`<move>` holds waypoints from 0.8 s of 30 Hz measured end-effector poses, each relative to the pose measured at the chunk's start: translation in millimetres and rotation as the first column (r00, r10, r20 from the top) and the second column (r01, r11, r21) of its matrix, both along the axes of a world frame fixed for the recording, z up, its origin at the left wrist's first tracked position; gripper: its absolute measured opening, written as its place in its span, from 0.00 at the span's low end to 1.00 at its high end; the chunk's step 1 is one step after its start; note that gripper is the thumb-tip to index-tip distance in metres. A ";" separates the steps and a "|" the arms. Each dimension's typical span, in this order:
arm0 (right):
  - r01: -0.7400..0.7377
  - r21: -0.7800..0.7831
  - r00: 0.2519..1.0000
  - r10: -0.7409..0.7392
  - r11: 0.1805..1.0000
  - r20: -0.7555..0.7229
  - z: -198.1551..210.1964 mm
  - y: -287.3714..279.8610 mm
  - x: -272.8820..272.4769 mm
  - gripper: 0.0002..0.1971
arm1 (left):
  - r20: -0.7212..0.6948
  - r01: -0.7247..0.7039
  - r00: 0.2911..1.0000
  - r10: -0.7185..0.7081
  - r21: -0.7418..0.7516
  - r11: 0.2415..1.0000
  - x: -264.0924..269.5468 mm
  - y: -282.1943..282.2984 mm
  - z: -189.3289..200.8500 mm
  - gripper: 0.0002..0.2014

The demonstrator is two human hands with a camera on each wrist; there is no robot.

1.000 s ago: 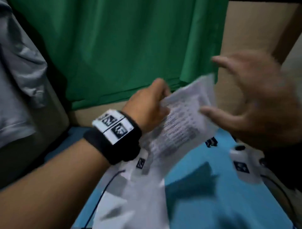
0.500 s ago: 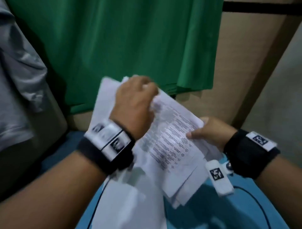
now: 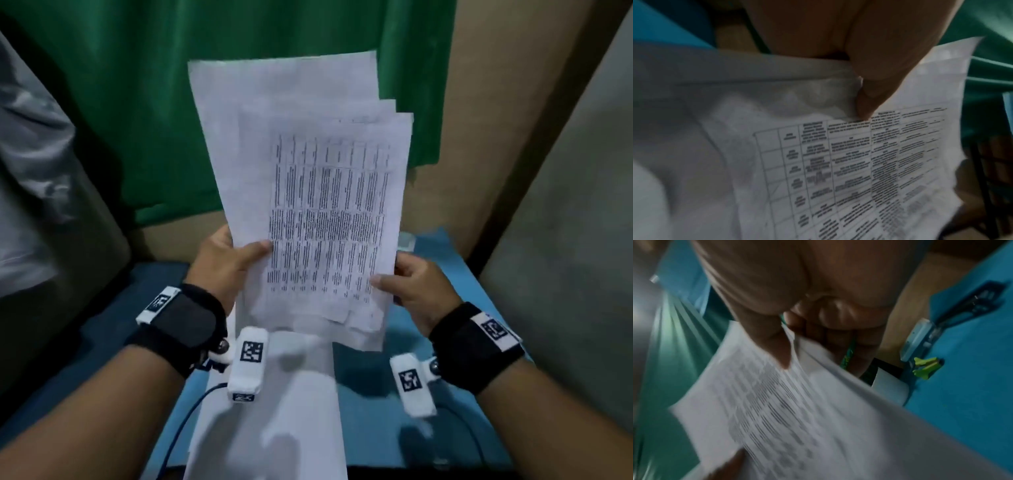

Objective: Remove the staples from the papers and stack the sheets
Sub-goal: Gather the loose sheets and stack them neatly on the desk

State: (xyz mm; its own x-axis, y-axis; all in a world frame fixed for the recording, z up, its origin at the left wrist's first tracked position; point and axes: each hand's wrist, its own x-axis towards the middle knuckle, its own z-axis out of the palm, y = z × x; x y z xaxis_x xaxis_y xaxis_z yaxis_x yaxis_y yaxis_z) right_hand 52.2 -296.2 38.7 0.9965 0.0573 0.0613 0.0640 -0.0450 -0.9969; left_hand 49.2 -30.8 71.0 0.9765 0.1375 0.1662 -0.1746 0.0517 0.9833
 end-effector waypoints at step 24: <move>0.045 0.024 0.999 -0.045 0.999 0.010 -40.0 37.3 -17.9 0.16 | -0.102 -0.031 0.994 0.036 0.053 0.998 -15.1 8.3 -79.8 0.17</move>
